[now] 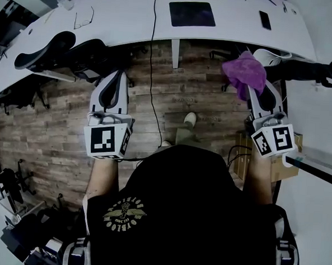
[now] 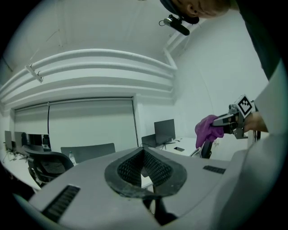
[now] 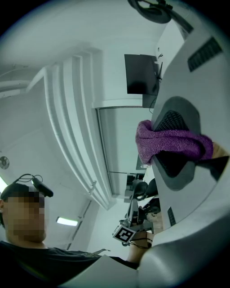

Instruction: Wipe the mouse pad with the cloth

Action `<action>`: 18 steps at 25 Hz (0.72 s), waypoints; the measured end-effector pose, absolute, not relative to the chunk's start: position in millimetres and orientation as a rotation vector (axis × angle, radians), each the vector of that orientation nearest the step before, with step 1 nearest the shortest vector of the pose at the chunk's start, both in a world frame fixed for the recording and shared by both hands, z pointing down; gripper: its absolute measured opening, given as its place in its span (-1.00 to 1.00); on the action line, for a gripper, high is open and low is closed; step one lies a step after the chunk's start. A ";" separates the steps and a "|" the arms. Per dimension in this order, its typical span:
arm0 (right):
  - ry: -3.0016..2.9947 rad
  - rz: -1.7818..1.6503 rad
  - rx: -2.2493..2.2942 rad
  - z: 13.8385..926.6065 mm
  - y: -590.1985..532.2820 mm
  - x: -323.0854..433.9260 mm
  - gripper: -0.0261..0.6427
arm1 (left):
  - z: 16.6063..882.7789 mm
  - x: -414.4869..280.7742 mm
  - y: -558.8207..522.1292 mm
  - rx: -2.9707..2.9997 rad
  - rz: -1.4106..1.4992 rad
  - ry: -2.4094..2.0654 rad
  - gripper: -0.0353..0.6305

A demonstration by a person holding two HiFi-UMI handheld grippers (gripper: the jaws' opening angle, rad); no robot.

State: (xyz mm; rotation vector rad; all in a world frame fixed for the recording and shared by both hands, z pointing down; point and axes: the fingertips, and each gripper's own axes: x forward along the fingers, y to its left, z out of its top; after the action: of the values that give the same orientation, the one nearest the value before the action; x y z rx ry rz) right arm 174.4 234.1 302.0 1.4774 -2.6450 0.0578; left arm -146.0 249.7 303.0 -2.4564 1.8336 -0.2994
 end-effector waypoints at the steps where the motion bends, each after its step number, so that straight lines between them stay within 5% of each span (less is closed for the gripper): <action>1: -2.644 0.063 1.473 303.3 227.1 176.2 -0.67 | 305.5 -143.9 243.9 -2.462 -0.310 1.837 -0.89; 18: -2.684 0.015 1.421 290.8 134.1 222.2 -0.67 | 283.8 -108.8 150.6 -2.415 -0.148 1.929 -0.89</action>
State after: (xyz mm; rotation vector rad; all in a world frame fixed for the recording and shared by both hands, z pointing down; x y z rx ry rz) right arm 222.2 134.1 290.8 1.4210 -2.6843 0.0146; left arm -108.8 150.6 283.8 -2.4149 1.9286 -0.1476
